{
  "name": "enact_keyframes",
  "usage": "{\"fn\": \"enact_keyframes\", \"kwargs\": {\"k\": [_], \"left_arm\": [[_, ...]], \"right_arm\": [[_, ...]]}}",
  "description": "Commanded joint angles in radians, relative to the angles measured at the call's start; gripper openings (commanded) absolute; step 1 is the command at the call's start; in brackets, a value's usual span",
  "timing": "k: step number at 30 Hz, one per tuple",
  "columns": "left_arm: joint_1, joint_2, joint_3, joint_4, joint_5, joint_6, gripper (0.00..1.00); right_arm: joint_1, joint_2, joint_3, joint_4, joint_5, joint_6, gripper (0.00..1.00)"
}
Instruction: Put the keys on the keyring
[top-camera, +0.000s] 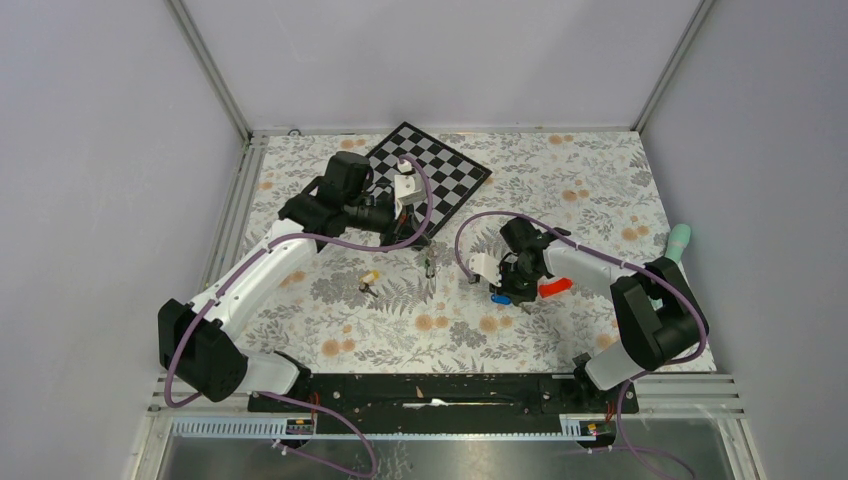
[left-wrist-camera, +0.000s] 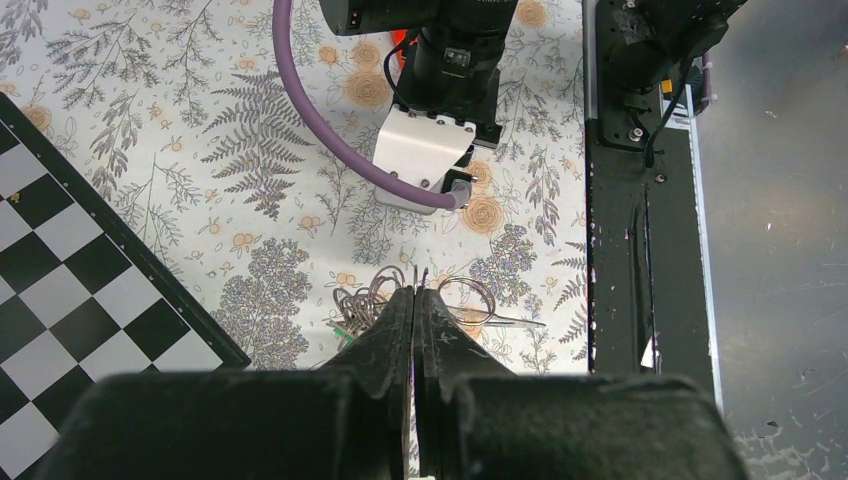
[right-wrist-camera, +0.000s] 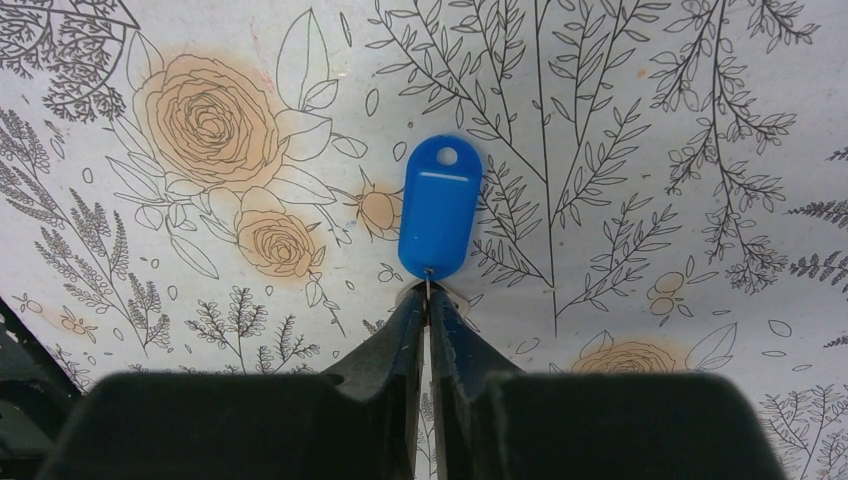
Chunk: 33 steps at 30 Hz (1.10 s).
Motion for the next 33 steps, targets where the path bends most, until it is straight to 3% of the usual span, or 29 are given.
{"fn": "enact_keyframes", "kwargs": {"k": [1, 10, 22, 33], "left_arm": [[0.001, -0.014, 0.037, 0.027, 0.021, 0.023, 0.0], [0.001, -0.019, 0.03, 0.027, 0.013, 0.027, 0.0], [0.002, -0.007, 0.049, 0.03, -0.032, 0.009, 0.0], [0.038, 0.003, 0.031, 0.151, -0.055, -0.126, 0.0]], "right_arm": [[0.01, -0.005, 0.028, 0.001, 0.007, 0.004, 0.11], [0.01, -0.019, 0.027, 0.01, -0.01, 0.014, 0.0], [0.01, -0.117, 0.034, -0.013, -0.049, 0.058, 0.0], [0.009, -0.265, 0.121, -0.017, -0.194, 0.168, 0.0]]}}
